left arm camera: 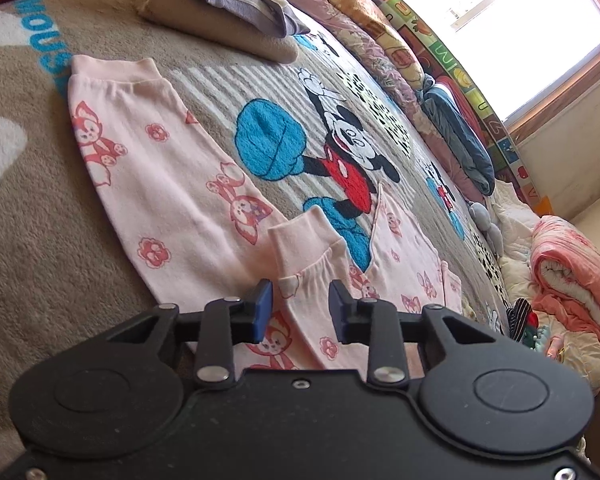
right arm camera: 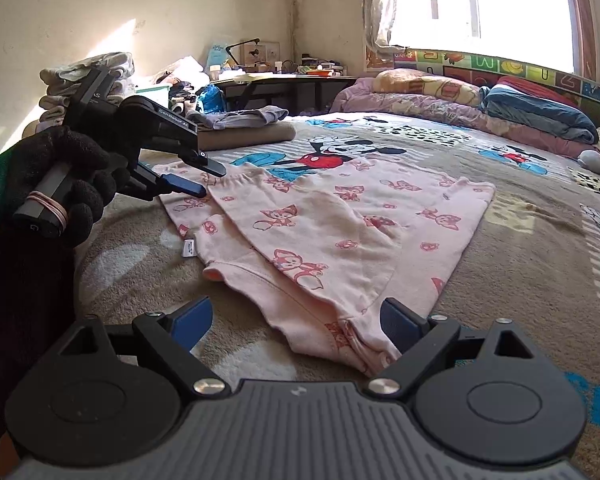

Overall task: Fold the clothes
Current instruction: 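Grasp the sleeve cuff with the left gripper and lift it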

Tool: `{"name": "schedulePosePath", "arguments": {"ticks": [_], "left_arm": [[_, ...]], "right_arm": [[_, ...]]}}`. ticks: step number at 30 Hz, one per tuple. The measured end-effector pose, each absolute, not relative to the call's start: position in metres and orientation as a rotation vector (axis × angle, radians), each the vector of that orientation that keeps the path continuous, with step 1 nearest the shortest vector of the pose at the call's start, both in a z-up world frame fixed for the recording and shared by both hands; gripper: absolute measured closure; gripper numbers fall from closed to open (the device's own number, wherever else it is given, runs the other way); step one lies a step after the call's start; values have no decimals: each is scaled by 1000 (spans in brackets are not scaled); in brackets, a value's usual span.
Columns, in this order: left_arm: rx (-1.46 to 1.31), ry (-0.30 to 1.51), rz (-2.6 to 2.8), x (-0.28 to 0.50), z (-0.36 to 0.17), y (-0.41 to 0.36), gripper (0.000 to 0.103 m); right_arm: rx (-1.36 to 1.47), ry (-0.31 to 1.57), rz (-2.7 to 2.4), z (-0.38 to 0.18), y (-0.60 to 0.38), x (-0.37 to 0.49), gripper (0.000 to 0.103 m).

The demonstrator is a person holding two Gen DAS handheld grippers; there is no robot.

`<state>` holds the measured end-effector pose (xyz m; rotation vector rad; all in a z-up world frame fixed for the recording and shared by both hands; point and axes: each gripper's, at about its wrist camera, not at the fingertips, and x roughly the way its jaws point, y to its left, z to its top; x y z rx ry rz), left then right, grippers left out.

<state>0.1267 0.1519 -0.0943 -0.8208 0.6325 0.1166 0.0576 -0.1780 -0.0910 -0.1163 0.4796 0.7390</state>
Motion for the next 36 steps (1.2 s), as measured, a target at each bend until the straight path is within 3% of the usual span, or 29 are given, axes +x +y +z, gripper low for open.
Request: {"name": "schedulePosePath", "arguments": {"ticks": [1, 2, 6, 20, 36], "left_arm": [[-812, 634, 114, 129, -93, 151, 86], [-798, 634, 108, 130, -91, 149, 97], [-748, 621, 76, 135, -77, 139, 102], [-653, 567, -95, 204, -11, 71, 103], [-553, 622, -160, 288, -9, -10, 103]], "right_arm": [[-113, 481, 741, -91, -178, 58, 13], [-109, 482, 744, -91, -179, 59, 13], [-95, 487, 753, -90, -180, 63, 13], [-69, 500, 761, -88, -187, 68, 13], [-21, 576, 812, -89, -195, 77, 13]]}}
